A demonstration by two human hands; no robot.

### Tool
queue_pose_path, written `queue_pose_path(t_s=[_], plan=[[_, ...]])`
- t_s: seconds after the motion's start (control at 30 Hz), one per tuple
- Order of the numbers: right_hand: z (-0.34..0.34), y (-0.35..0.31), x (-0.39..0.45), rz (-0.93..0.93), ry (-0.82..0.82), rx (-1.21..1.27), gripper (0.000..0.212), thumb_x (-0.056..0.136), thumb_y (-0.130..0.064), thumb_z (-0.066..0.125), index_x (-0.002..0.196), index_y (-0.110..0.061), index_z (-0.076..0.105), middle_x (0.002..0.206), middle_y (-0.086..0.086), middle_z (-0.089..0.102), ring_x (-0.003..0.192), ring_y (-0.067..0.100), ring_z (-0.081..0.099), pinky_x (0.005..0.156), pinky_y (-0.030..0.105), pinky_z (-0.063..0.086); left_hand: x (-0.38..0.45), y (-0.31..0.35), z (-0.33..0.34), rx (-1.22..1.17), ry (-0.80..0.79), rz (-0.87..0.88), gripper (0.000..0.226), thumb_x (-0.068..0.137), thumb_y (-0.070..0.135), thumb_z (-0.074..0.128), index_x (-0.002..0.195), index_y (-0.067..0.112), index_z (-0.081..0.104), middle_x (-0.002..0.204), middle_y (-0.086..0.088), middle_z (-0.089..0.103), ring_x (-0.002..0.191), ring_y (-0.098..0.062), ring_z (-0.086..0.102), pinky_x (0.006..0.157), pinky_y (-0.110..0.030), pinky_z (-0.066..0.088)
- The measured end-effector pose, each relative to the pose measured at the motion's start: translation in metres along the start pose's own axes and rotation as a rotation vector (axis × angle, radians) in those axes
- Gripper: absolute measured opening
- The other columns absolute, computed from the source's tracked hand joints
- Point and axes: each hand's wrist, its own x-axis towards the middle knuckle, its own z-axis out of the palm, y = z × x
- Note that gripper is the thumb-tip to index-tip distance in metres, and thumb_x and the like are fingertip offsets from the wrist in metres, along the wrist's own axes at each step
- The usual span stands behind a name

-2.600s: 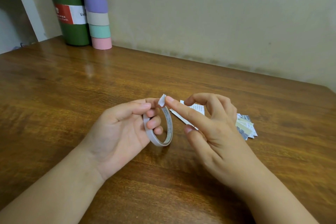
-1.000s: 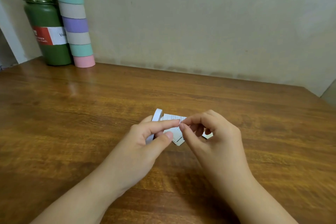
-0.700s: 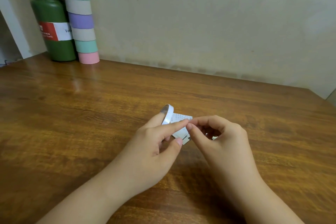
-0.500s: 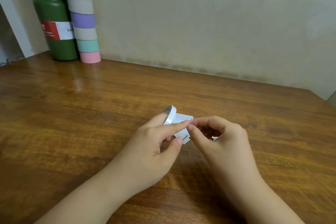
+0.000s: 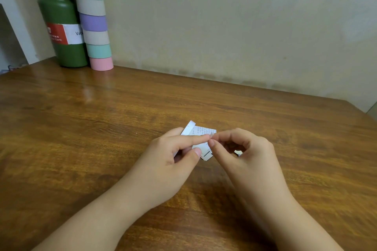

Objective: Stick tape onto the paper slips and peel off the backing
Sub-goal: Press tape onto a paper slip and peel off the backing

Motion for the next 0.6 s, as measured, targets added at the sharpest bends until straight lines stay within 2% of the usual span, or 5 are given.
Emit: queue_pose_path(t_s=[0.1,0.3,0.43,0.6], plan=[[-0.0002,-0.0001,-0.0001,-0.013,-0.001,0.003,0.006,0.079,-0.017,0.072,0.078,-0.023,0.074,0.069,-0.009,0.067,0.069,0.007,0.06,0.064,0.014,0.044,0.0,-0.0002,-0.0003,-0.046,-0.01,-0.022,0.028,0.084,0.03,0.053,0.102,0.046,0.068,0.084,-0.001,0.052,0.078,-0.015,0.057,0.071,-0.013,0.042],[-0.0013,-0.0005,0.0004,-0.036,-0.003,-0.001,0.008,0.079,-0.015,0.072,0.077,-0.022,0.074,0.068,-0.009,0.067,0.067,0.004,0.058,0.064,0.012,0.043,0.0002,-0.0015,-0.0005,-0.093,-0.023,-0.026,0.033,0.08,0.032,0.052,0.103,0.052,0.064,0.092,-0.007,0.056,0.088,-0.016,0.059,0.079,-0.017,0.044],[-0.0014,-0.0007,0.0005,-0.052,-0.006,-0.006,0.011,0.08,-0.014,0.072,0.076,-0.024,0.073,0.069,-0.01,0.067,0.068,0.005,0.058,0.064,0.012,0.043,0.0006,-0.0004,-0.0011,-0.113,-0.016,-0.027,0.031,0.08,0.031,0.053,0.101,0.047,0.068,0.091,-0.008,0.056,0.088,-0.015,0.058,0.077,-0.009,0.041],[-0.0023,-0.0007,0.0002,-0.066,-0.007,0.002,0.012,0.08,-0.014,0.072,0.076,-0.025,0.072,0.069,-0.01,0.066,0.069,0.005,0.058,0.064,0.011,0.042,0.0006,0.0009,-0.0023,-0.153,-0.028,-0.052,0.03,0.079,0.031,0.054,0.101,0.042,0.071,0.091,-0.008,0.058,0.089,-0.016,0.059,0.077,-0.011,0.042]])
